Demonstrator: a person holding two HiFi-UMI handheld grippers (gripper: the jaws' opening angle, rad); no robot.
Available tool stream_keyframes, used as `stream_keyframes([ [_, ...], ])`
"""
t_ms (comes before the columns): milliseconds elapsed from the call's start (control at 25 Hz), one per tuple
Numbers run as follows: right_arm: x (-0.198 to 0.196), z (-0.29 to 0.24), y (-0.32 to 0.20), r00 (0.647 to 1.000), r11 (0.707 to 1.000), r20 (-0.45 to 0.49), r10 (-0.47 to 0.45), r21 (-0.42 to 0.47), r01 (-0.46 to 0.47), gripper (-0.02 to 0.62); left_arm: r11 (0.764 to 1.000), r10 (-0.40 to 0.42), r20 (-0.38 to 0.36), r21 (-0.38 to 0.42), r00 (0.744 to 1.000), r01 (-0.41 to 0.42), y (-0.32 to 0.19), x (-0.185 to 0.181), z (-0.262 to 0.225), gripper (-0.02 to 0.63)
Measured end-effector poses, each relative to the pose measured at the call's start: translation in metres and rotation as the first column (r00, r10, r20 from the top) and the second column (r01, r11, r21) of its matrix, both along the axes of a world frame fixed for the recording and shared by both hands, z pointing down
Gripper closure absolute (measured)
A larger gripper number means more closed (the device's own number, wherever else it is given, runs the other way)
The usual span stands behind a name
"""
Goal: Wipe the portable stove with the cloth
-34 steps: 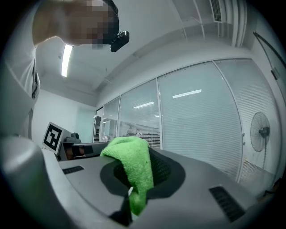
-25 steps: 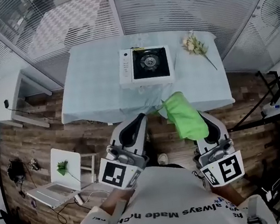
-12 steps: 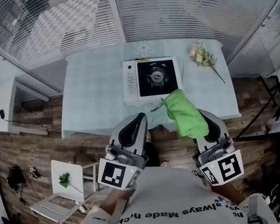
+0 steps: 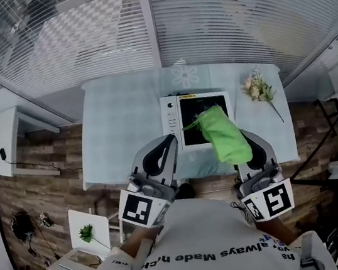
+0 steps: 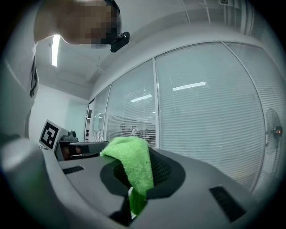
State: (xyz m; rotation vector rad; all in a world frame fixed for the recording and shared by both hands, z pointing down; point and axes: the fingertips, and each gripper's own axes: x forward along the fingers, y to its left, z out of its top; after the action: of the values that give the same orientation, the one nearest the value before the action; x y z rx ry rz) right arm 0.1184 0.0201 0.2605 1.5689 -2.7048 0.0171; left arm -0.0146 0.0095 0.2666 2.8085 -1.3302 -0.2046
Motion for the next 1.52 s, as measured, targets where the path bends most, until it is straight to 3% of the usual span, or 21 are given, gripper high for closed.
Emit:
stream_keyframes([
  [360, -0.03, 0.0, -0.063, 1.0, 1.0, 0.007, 0.008, 0.012, -0.008, 0.569, 0.999, 0.042, 0.002, 0.003, 0.999, -0.042, -0.064, -0.022, 0.002, 0.594],
  [960, -0.029, 0.015, -0.094, 0.999, 0.999, -0.013, 0.033, 0.008, -0.033, 0.569, 0.997, 0.07, 0.01, -0.034, 0.997, -0.07, -0.096, -0.028, 0.029, 0.595],
  [1200, -0.035, 0.046, -0.105, 0.996, 0.999, -0.079, 0.04, -0.003, -0.04, 0.569, 0.991, 0.071, 0.022, -0.114, 0.997, -0.068, -0.107, -0.034, 0.076, 0.595],
  [1520, -0.063, 0.108, -0.138, 0.971, 0.999, -0.237, -0.004, -0.033, -0.004, 0.569, 0.968, 0.079, 0.12, -0.245, 0.99, -0.048, -0.14, -0.041, 0.169, 0.594],
])
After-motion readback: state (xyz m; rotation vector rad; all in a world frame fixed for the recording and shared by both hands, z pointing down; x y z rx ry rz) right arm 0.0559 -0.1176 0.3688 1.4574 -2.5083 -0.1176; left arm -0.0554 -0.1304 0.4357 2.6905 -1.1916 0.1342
